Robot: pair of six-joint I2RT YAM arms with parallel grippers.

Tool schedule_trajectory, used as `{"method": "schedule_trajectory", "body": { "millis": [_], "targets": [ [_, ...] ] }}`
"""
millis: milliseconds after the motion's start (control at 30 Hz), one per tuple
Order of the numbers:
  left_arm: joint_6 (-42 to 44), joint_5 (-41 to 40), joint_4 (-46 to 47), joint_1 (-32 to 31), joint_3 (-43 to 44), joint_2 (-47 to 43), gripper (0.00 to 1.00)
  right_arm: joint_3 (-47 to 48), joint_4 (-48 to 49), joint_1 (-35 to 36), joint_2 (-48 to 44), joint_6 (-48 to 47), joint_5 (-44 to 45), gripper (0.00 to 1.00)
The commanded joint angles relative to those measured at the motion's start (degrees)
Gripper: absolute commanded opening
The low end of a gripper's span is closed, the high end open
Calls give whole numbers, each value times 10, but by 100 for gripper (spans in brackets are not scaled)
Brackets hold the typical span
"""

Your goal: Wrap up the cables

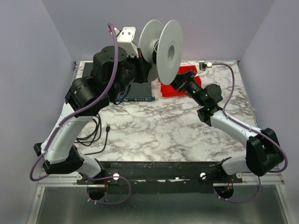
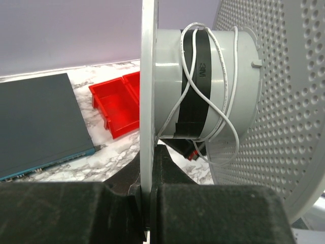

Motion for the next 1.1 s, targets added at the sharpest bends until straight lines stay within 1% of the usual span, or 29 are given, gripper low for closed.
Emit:
{"method": "schedule_trajectory", "body": {
  "millis": [0,133,300,467,633,833,967,1067],
  "targets": [
    [4,-57,68,8,12,-6,0,-26,-118,16,-37,-63,53,1],
    [13,-81,81,25,10,-1,0,-49,-186,24,-73,-86,87,1],
    [24,-106,103,40,6,11,0,-40,-287,46,-104,-122,107,1],
    [32,-128,131,49,1,28,0,-31,-350,72,-118,-137,115,1],
    [57,-159,172,52,-20,43,0,-11,-411,113,-127,-154,136,1],
    [95,-189,218,54,-59,65,0,52,-518,177,-137,-190,186,1],
    [126,-204,271,56,-125,65,0,114,-601,199,-146,-211,214,1],
    [144,-211,300,60,-174,65,0,162,-660,202,-150,-229,230,1]
  ]
}}
